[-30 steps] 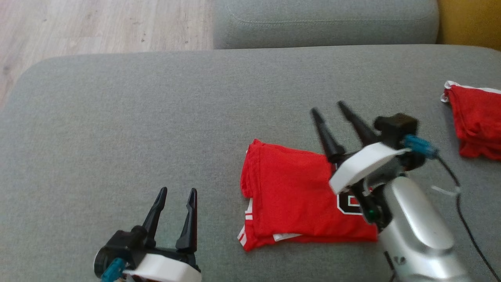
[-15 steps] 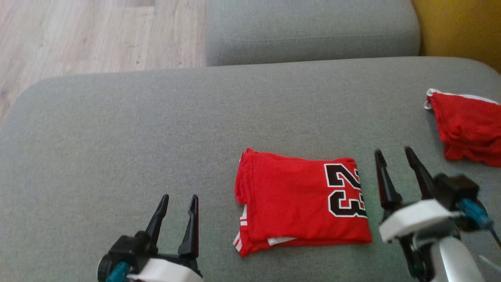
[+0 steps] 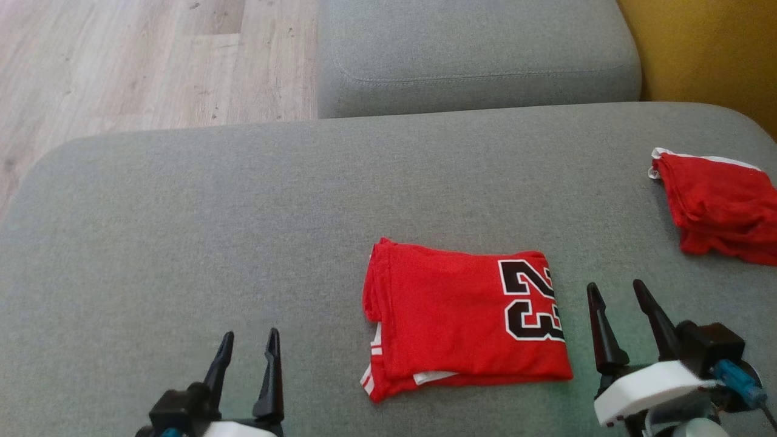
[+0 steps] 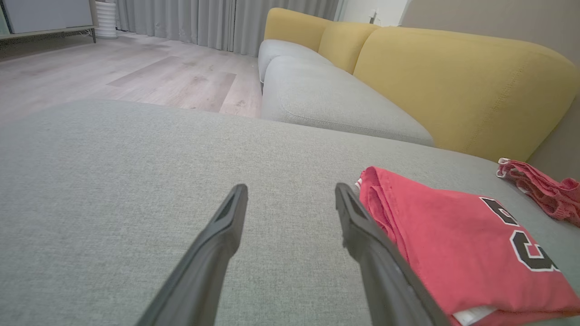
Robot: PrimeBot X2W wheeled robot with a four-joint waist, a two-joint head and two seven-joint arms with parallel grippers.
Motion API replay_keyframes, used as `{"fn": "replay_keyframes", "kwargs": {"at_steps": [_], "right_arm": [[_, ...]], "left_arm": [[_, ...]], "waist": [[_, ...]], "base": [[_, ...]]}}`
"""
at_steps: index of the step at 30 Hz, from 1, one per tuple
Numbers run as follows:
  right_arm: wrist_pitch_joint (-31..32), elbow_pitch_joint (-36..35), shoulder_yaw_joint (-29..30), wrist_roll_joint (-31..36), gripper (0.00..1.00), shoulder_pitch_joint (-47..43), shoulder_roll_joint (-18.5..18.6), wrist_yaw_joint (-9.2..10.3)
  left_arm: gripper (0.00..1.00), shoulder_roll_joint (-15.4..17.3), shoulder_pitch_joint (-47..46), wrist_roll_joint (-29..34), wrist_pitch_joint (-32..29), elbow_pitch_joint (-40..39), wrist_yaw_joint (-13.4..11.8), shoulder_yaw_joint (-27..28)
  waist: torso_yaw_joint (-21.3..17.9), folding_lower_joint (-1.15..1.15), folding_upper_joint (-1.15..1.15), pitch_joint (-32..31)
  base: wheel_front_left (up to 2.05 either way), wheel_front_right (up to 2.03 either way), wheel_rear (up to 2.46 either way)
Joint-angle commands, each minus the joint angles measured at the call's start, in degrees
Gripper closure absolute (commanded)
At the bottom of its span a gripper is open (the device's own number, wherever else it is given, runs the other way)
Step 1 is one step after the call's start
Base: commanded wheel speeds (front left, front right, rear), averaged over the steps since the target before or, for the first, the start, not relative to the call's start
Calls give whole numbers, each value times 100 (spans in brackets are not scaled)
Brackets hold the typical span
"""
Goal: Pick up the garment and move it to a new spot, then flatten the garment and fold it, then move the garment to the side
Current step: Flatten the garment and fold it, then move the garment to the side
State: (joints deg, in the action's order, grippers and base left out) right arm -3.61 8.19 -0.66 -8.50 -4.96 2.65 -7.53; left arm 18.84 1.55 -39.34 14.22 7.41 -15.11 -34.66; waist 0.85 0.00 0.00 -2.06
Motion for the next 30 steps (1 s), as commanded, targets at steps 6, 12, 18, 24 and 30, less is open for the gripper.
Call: {"fn": "replay_keyframes", "kwargs": {"at_steps": [6,12,18,24,30], "right_arm": [[-63,-208,-152,33,0,131,23,4],[-14,-214,-172,39,0,130,23,4],[152,-148,-153,91,0,170,23,4],[889,100,-124,349,0,586,22,4],[1838,456,-83,573,0,1013,22,4]], "left_arm": [[0,-30,-128,157,76,-87,68,408],[0,-75,-110,242,77,-68,132,483],[0,-100,-112,306,77,-92,143,523],[0,-107,-181,366,77,-89,172,541],[0,-167,-296,439,77,-103,184,587]], "waist": [[15,0,0,-3],[25,0,0,3],[36,0,0,43],[94,0,0,157],[279,0,0,397]], "base": [[0,0,0],[0,0,0],[0,0,0],[0,0,0],[0,0,0]]}}
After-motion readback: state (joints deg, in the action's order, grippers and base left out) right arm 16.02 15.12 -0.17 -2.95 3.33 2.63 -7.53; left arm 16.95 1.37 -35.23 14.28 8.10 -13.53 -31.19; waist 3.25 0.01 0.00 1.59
